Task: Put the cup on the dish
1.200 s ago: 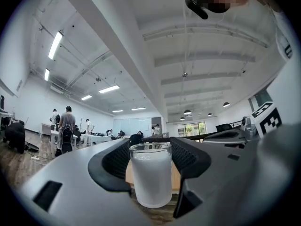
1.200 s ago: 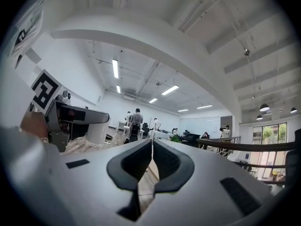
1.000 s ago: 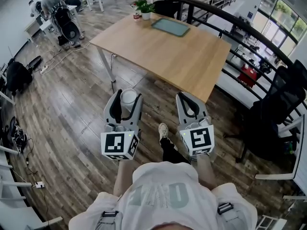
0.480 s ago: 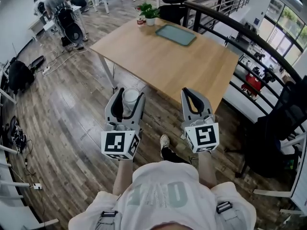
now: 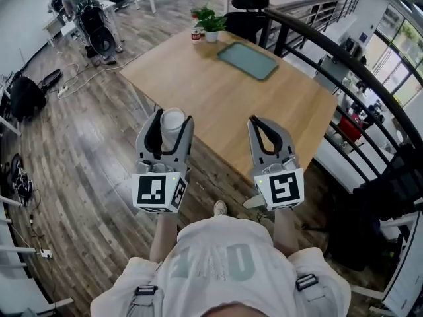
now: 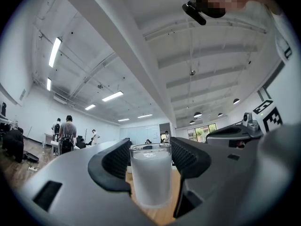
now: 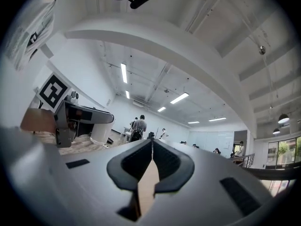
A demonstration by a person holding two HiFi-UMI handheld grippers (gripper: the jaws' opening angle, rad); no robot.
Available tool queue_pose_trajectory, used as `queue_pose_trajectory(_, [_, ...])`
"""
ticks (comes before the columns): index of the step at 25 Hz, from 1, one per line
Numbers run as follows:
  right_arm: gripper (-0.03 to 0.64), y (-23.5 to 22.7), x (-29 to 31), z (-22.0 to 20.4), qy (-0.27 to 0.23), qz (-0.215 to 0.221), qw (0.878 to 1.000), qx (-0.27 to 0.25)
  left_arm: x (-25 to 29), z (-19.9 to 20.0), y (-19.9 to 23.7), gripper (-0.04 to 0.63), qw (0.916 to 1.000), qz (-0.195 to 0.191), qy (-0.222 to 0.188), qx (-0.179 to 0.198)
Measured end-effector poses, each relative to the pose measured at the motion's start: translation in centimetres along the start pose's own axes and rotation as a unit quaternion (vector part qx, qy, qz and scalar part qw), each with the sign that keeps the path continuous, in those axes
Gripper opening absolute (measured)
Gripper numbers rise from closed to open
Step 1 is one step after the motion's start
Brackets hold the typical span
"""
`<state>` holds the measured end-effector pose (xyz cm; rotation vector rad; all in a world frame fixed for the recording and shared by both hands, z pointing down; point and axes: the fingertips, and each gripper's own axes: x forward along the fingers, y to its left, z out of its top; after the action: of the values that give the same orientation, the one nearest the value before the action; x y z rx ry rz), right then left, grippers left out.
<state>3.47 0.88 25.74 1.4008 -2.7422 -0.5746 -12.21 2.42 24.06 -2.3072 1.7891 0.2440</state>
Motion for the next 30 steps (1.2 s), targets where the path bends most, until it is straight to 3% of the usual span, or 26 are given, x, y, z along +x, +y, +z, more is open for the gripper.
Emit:
queue_pose_trajectory(6, [0.021,-4.2,5.7,-0.3,-0.035,0.008,0.999,0.009,6.9,-1.5,2.0,0.272,0.9999,0.013,-0.006,0.007])
queue_pose_trajectory(10, [0.021,-6.1,8.9,-2.0,-0.032,0.012,0.999,0.009,10.5,-2.5,2.3,0.273,0.9999,0.007,-0.002,0.008])
queue_pose_trajectory(19, [0.021,-7.9,13.0,-6.1,0.013,0.005,0.999,0.033,16.6,-4.7,1.9,0.273,0.9990,-0.040,0.014,-0.014])
queue_pose_trajectory(27, [0.021,-10.4,16.1,-8.1,0.055,-0.036,0.997,0.028,21.5,-6.0,2.9,0.272,0.9951,-0.092,0.021,-0.028])
queue_pose_trajectory(30, [0.021,-11.3,17.7,-8.1,0.043,-0.063,0.997,0.027,23.2,-6.6,3.9,0.272,0.9935,-0.107,0.023,-0.031])
